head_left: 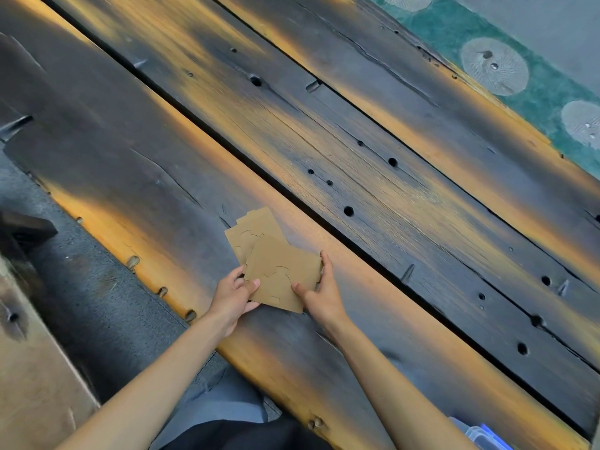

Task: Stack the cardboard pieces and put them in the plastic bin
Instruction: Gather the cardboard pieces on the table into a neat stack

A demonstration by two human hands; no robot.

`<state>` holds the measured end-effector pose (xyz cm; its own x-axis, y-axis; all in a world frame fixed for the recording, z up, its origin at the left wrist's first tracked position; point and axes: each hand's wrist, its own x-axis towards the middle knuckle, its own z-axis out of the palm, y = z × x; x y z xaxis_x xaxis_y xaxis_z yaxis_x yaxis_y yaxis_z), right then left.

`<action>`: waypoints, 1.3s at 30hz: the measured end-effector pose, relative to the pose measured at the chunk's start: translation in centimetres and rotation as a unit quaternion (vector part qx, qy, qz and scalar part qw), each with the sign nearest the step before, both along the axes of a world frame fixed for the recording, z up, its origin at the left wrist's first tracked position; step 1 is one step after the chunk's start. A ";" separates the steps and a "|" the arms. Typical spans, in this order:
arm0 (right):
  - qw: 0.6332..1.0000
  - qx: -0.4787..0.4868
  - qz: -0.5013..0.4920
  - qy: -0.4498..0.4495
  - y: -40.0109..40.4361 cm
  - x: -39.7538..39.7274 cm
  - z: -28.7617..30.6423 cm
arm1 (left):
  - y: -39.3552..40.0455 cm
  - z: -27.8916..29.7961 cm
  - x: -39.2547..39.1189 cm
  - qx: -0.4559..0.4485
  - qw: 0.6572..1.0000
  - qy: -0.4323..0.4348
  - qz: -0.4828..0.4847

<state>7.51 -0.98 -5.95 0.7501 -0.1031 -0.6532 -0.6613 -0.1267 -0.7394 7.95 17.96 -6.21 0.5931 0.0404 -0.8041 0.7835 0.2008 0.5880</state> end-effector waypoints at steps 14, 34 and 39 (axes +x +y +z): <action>0.995 -0.094 0.032 0.033 1.7 4.0 0.0 | 2.9 -0.7 5.4 0.204 0.972 -0.075 -0.091; 0.976 -0.194 0.043 0.093 5.4 6.7 -1.9 | 5.2 -0.7 12.3 0.345 0.885 -0.057 -0.307; 0.989 -0.136 0.006 0.061 4.3 6.0 -2.2 | 5.7 0.6 12.8 0.174 0.961 -0.018 -0.214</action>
